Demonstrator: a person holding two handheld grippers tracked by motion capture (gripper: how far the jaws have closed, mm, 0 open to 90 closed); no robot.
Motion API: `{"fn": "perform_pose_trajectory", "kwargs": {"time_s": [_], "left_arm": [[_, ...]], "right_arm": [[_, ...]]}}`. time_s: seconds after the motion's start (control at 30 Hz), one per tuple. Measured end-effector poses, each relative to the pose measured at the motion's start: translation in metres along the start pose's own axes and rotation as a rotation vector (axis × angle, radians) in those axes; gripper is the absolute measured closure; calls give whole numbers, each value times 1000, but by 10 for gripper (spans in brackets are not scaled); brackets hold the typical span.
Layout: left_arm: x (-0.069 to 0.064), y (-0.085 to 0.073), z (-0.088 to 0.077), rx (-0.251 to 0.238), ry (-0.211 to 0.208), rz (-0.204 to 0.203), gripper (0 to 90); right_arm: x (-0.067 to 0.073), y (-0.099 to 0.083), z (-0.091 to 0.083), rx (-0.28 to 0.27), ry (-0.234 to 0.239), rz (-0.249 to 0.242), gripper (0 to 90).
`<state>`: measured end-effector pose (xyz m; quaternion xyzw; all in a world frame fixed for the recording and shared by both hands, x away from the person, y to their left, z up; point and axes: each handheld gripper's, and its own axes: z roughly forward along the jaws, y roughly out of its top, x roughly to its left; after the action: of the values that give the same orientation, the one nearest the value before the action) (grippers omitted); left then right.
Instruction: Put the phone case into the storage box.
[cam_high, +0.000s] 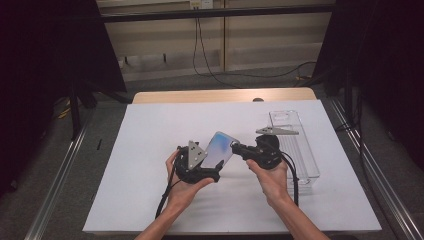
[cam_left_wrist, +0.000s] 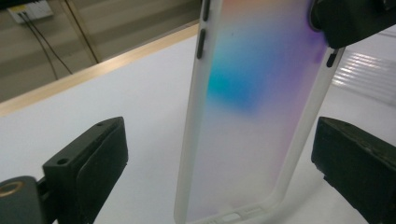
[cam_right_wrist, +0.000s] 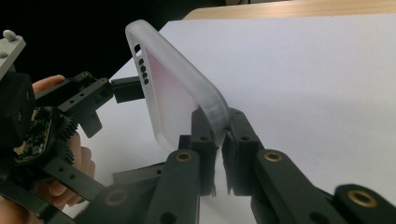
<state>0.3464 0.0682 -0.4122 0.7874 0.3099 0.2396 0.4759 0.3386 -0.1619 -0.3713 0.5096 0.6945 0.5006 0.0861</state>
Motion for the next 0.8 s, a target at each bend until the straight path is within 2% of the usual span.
{"fn": "perform_pose_trajectory", "kwargs": {"time_s": [0.07, 0.1, 0.13, 0.2, 0.27, 0.4, 0.43, 0.5, 0.6, 0.7, 0.8], "left_arm": [[2, 0, -1, -6, -6, -33, 29], [2, 1, -2, -7, -6, -30, 30], [1, 1, -3, -6, -4, -11, 32], [-1, 1, -5, 0, 29, 29, 29], [0, 1, -7, 0, 15, 21, 30], [1, 1, -9, -10, 26, 22, 32], [2, 0, -9, -16, 11, -1, 32], [4, 0, -9, -18, -2, -12, 33], [5, -1, -10, -27, 7, -11, 36], [6, -4, -11, -67, 54, -2, 44], [9, -7, -12, -79, 54, -16, 41]], "right_arm": [[-1, 0, 0, -2, -1, 1, 836], [-1, 1, -1, -3, 0, -3, 836], [-1, 1, -1, -4, -2, -5, 836], [-2, 1, -2, -7, -4, -13, 836], [-2, 2, -2, -9, -6, -16, 836], [-4, 2, -4, -13, -13, -27, 836], [-4, 2, -4, -16, -15, -26, 836], [-6, 3, -5, -26, -10, -35, 836], [-8, 4, -8, -34, -21, -36, 836], [-11, 5, -10, -41, -30, -40, 836], [-14, 6, -12, -49, -38, -39, 836]]}}
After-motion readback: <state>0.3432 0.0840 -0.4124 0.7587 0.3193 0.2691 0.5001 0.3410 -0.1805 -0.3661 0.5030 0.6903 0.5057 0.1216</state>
